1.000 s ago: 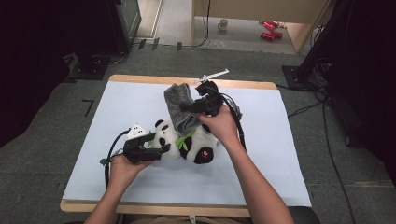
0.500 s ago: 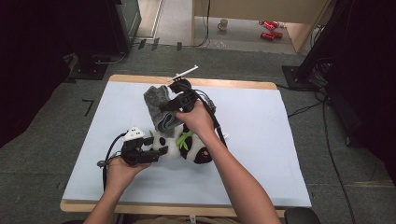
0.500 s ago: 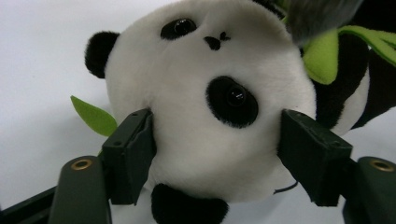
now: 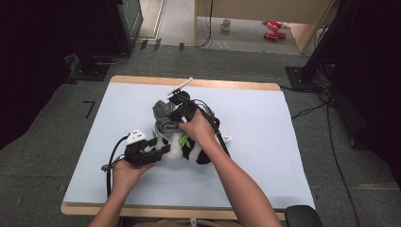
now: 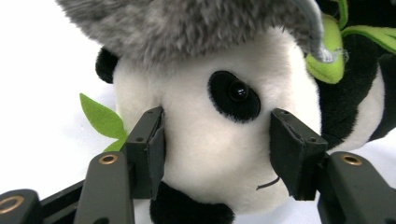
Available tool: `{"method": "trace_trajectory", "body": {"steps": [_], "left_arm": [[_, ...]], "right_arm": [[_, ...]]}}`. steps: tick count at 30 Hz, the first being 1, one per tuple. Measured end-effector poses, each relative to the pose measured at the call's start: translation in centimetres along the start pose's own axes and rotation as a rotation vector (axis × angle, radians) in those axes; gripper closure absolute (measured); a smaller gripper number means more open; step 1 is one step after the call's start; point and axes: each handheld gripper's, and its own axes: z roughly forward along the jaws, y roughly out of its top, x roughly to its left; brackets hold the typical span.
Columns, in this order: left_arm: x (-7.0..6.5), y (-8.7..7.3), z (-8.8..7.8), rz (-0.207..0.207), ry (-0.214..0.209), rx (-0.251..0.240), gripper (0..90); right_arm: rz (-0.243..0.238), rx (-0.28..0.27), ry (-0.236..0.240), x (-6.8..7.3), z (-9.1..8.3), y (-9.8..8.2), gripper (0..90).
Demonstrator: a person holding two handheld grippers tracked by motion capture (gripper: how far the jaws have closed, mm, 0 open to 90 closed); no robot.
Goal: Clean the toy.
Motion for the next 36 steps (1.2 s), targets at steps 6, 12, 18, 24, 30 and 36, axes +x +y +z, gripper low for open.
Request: {"method": "trace_trajectory", "body": {"steps": [6, 12, 18, 24, 30, 36], "left_arm": [[0.0, -0.1, -0.1, -0.010, 0.004, 0.017, 43.5], [0.0, -0.1, -0.1, -0.013, -0.005, 0.011, 43.5], [0.2, 0.0, 0.0, -0.033, -0.013, 0.008, 43.6], [0.7, 0.1, 0.1, -0.063, -0.032, -0.003, 43.4], [0.4, 0.3, 0.0, -0.019, -0.027, 0.019, 42.0], [1.0, 0.9, 0.1, -0.051, -0.051, 0.022, 40.1]], "right_arm": [[-0.017, 0.028, -0.071, -1.1, -1.7, -0.8, 76.5], [-0.040, 0.059, -0.115, -2.6, -3.5, -2.5, 76.7], [-0.035, 0.035, -0.137, -3.4, -5.1, -2.9, 76.6], [0.031, -0.005, -0.145, -5.1, -6.5, -3.4, 76.9], [0.108, -0.018, -0.120, -7.1, -8.5, -4.5, 76.9], [0.088, -0.121, -0.098, -5.9, -11.2, -3.5, 77.0]]}}
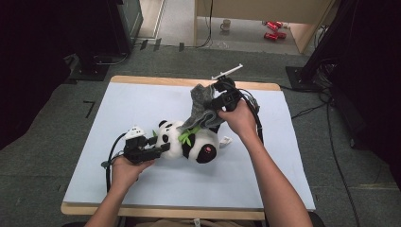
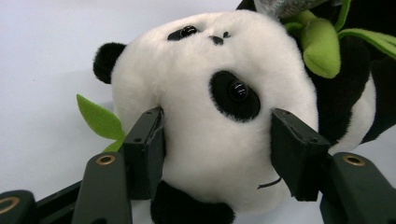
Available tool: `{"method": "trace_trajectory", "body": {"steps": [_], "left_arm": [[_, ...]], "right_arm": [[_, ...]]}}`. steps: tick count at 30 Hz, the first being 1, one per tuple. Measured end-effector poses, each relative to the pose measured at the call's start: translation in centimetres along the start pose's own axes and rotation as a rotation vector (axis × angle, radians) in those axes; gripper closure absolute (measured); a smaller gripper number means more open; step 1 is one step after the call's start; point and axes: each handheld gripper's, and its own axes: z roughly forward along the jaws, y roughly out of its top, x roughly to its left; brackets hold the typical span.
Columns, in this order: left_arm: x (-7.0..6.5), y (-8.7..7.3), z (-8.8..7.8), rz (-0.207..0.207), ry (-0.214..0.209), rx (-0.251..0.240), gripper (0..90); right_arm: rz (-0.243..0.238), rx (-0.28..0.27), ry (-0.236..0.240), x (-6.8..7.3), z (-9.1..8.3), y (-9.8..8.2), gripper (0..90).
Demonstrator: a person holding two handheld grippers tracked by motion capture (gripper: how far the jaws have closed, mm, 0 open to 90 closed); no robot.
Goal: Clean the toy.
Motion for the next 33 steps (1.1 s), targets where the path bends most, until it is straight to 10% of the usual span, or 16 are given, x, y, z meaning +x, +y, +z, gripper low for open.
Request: {"method": "trace_trajectory", "body": {"steps": [9, 33], "left_arm": [[-0.2, 0.0, 0.0, 0.004, 0.007, -0.006, 39.5], [-0.6, -0.6, 0.0, 0.016, 0.035, -0.012, 39.3]], "right_arm": [[-0.092, -0.014, 0.056, 3.9, 0.8, 3.0, 76.9], [-0.113, 0.164, 0.155, 9.0, 12.2, 4.2, 77.0]]}}
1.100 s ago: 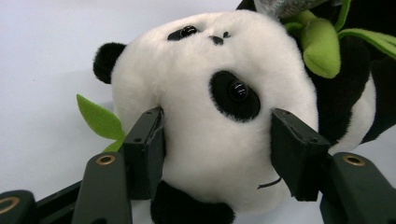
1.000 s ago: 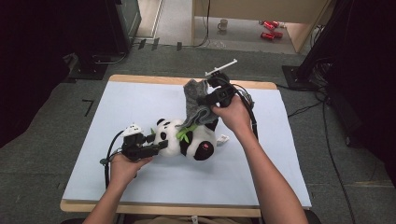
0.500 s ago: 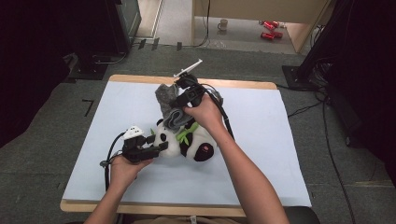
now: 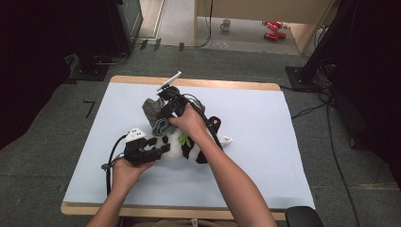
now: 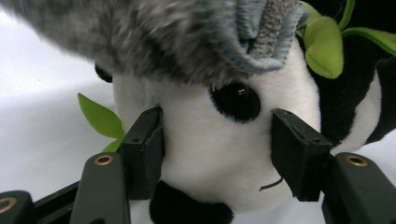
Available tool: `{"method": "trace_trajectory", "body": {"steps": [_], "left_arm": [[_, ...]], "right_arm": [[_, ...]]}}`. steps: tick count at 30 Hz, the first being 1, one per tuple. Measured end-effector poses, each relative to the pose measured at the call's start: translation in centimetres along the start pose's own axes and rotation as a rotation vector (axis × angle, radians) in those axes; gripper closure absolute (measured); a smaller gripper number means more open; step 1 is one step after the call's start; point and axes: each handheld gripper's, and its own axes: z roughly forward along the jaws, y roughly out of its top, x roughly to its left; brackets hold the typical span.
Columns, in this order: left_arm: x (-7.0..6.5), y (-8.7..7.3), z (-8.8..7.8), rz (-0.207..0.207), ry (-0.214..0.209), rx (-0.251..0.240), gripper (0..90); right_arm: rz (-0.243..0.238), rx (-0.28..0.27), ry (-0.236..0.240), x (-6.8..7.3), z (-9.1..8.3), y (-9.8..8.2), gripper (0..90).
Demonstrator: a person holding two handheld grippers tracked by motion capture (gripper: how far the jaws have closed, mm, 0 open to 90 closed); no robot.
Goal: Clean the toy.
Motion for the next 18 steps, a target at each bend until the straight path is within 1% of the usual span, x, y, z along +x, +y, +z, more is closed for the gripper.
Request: {"method": "trace_trajectory", "body": {"steps": [2, 3, 4, 5, 6, 7, 9, 10, 11, 13, 18], "left_arm": [[0.0, 0.0, 0.1, -0.007, 0.003, 0.001, 39.5], [0.1, 0.0, 0.1, -0.009, 0.002, 0.003, 39.5], [0.1, 0.0, 0.1, -0.010, 0.002, 0.005, 39.6], [0.1, 0.0, 0.1, -0.011, 0.002, 0.005, 39.6], [0.1, -0.1, 0.1, -0.014, 0.003, 0.004, 39.6], [0.1, -0.1, 0.1, -0.012, 0.004, 0.002, 39.5], [0.1, -0.1, 0.1, -0.016, 0.004, 0.000, 39.3], [0.1, -0.2, 0.1, -0.018, 0.004, -0.004, 39.3], [0.1, -0.2, 0.1, -0.017, 0.005, -0.004, 39.3], [0.0, -0.3, 0.1, -0.015, 0.009, -0.004, 39.3], [0.0, -0.5, 0.2, -0.011, 0.012, -0.006, 39.3]], "right_arm": [[0.001, 0.009, -0.006, -0.1, 0.7, -0.3, 76.7], [0.017, 0.004, -0.003, -0.3, 0.9, -0.5, 76.6], [0.022, 0.000, -0.001, -0.5, 1.0, -0.7, 76.5], [0.025, -0.001, -0.006, -0.7, 1.1, -0.9, 76.5], [0.015, 0.003, -0.025, -0.8, 1.1, -1.0, 76.5], [0.012, 0.005, -0.046, -1.0, 1.0, -1.3, 76.6], [0.022, 0.001, -0.055, -1.3, 0.7, -1.5, 76.6], [0.022, -0.003, -0.068, -1.4, 0.5, -1.7, 76.6], [0.031, -0.005, -0.077, -1.6, 0.2, -1.8, 76.6], [0.046, -0.008, -0.081, -1.9, -0.3, -2.1, 76.7], [0.055, -0.018, -0.108, -2.5, -1.7, -3.2, 76.8]]}}
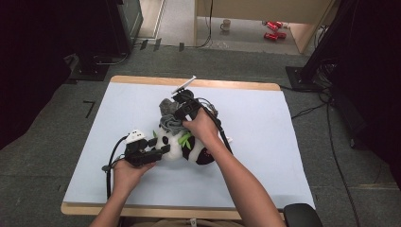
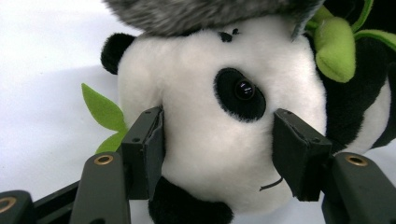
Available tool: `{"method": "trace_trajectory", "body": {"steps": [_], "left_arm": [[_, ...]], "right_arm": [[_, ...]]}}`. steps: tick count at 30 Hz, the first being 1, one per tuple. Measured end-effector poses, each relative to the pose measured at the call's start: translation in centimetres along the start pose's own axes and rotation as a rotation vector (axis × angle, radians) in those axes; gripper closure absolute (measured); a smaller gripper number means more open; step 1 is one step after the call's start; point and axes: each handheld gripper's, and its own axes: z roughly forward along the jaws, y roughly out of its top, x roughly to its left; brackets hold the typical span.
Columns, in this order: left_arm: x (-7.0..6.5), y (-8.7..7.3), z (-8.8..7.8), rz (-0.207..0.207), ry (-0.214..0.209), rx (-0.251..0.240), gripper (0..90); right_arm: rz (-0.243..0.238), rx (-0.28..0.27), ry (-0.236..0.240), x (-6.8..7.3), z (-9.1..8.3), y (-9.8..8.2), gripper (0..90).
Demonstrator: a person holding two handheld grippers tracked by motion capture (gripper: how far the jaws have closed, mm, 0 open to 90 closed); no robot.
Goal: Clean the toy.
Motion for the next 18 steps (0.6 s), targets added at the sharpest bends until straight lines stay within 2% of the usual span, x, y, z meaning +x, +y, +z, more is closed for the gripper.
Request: {"method": "trace_trajectory", "body": {"steps": [4, 6, 9, 13, 18], "left_arm": [[0.2, 0.0, 0.0, -0.008, -0.001, -0.002, 39.4], [0.3, 0.0, 0.1, -0.014, -0.008, -0.003, 39.4], [0.2, 0.1, 0.1, -0.002, -0.008, -0.001, 39.4], [0.2, 0.1, 0.1, 0.002, -0.008, 0.002, 39.3], [0.3, 0.1, 0.2, 0.000, -0.012, -0.003, 39.3]], "right_arm": [[-0.002, 0.001, -0.019, -1.0, -0.8, -0.7, 77.0], [0.017, 0.019, -0.046, -1.8, -1.3, -1.2, 77.1], [0.034, 0.010, -0.033, -2.7, -2.1, -2.1, 77.0], [0.007, 0.004, -0.045, -3.0, -2.9, -2.6, 76.9], [0.023, -0.006, -0.053, -3.6, -3.6, -2.8, 76.9]]}}
